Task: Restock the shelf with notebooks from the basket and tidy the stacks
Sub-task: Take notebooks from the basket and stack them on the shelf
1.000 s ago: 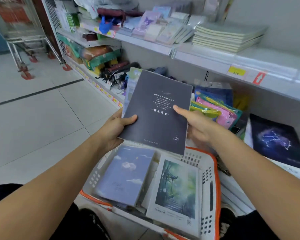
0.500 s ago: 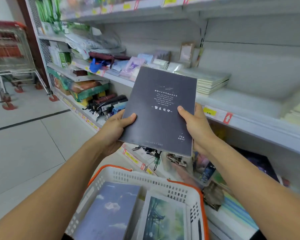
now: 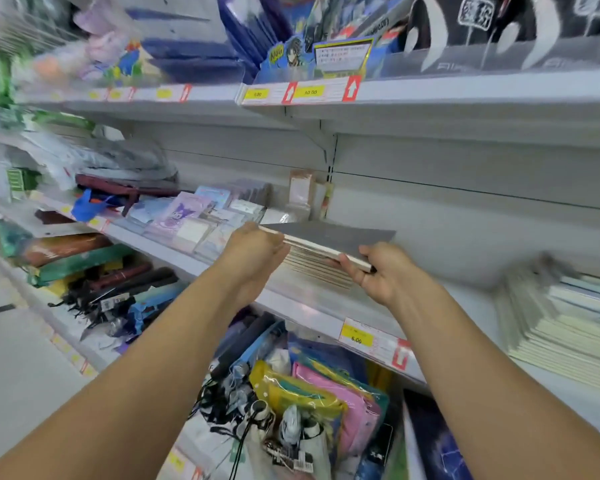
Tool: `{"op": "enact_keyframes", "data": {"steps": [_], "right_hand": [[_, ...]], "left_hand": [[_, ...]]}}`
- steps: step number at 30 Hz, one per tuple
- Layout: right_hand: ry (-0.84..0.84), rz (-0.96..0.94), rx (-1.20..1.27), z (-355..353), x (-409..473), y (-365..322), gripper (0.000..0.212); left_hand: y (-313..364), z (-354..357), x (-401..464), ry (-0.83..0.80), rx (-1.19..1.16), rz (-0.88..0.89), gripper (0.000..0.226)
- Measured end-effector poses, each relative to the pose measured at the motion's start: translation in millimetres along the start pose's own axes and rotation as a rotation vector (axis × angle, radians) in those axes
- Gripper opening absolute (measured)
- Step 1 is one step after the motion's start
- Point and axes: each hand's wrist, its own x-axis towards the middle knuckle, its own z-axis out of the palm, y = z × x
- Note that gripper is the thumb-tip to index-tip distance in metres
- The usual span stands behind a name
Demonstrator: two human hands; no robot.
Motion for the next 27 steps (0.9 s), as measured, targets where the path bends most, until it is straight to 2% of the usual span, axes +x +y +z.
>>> {"op": "enact_keyframes", "data": {"steps": [2, 3, 5, 6, 8, 9, 10, 11, 12, 15, 18, 19, 22, 27], "right_hand": [[0.049, -0.057, -0.020, -3.5, 24.5, 4.1, 0.021], [0.050, -0.085, -0.041, -4.5, 31.6, 5.6, 0.019], [0.040, -0.138, -0.146, -5.0, 46.6, 6.4, 0.005], [0.026, -0.151, -0.247, -5.5, 53.6, 5.3, 0.014], [-0.030, -0.140, -0.478, -8.9, 64.2, 2.6, 0.060], [-0.056, -0.141, -0.564, -11.4, 66.8, 2.8, 0.077], [-0.068, -0.158, -0.633, -15.4, 70.0, 4.1, 0.085], [-0.073, -0.175, -0.667, -19.8, 71.7, 4.9, 0.084], [-0.075, -0.199, -0.668, -23.6, 73.0, 5.1, 0.075], [-0.066, -0.328, -0.609, -33.1, 76.7, 8.1, 0.034], [0.019, -0.455, -0.734, -34.3, 84.7, 12.5, 0.014], [0.078, -0.490, -0.829, -32.8, 86.6, 13.8, 0.017], [0.241, -0.546, -1.062, -30.6, 93.1, 19.8, 0.044], [0.271, -0.550, -1.083, -27.3, 100.2, 27.3, 0.046]], "left_hand": [[-21.6, 3.3, 12.1, -0.051, 0.053, -0.059, 0.018], [-31.0, 3.0, 18.9, -0.079, 0.101, -0.073, 0.014], [-44.1, 2.4, 32.0, -0.102, 0.154, -0.054, 0.032], [-47.0, 5.3, 36.5, -0.100, 0.154, -0.049, 0.041], [-48.7, 13.4, 42.5, -0.087, 0.165, -0.040, 0.027], [-49.0, 16.8, 45.2, -0.078, 0.182, -0.032, 0.023], [-50.5, 20.5, 46.8, -0.074, 0.221, -0.021, 0.023], [-54.4, 21.0, 50.7, -0.078, 0.263, -0.011, 0.026], [-54.7, 21.9, 49.9, -0.083, 0.307, -0.004, 0.029], [-56.2, 23.7, 51.5, -0.087, 0.407, 0.004, 0.055], [-57.8, 27.7, 51.2, -0.117, 0.461, 0.022, 0.057], [-59.0, 29.2, 50.9, -0.126, 0.474, 0.026, 0.057], [-61.1, 31.8, 48.3, -0.120, 0.503, 0.051, 0.058], [-63.4, 28.3, 47.3, -0.106, 0.545, 0.104, 0.053]]}}
